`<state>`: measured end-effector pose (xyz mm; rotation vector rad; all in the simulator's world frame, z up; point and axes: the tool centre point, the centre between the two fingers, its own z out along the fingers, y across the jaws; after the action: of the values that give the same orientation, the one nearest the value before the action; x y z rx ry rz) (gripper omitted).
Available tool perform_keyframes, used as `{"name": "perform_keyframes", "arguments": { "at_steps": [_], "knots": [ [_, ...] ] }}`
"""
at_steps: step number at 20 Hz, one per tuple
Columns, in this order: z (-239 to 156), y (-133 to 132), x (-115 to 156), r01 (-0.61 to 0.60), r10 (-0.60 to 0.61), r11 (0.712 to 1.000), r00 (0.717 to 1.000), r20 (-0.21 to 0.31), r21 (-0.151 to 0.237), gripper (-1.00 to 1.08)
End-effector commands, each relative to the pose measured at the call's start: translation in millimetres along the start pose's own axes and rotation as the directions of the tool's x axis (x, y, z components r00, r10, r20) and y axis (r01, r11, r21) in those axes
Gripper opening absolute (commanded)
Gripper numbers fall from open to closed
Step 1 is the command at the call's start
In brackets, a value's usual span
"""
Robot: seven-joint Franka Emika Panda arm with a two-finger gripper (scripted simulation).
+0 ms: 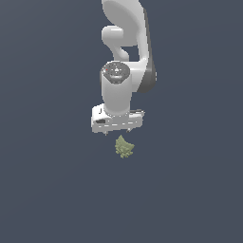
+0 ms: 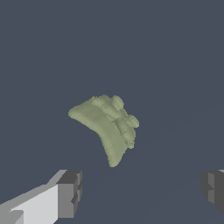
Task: Pick up the object and move it to a goal position.
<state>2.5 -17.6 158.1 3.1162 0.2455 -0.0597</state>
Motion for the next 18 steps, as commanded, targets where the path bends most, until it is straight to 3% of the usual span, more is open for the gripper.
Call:
{"name": "perform_keyframes", "arguments": {
  "at_steps": [1, 9, 18],
  "knots": [
    [3, -2, 2, 0.053, -0.053, 0.999, 0.999, -0.002, -0.001, 1.00],
    [17, -8, 12, 0.276, -0.276, 0.961, 0.961, -0.014, -0.004, 1.00],
    [31, -17, 23, 0.500, -0.500, 0.866, 0.865, -0.028, -0.009, 1.00]
  ]
}}
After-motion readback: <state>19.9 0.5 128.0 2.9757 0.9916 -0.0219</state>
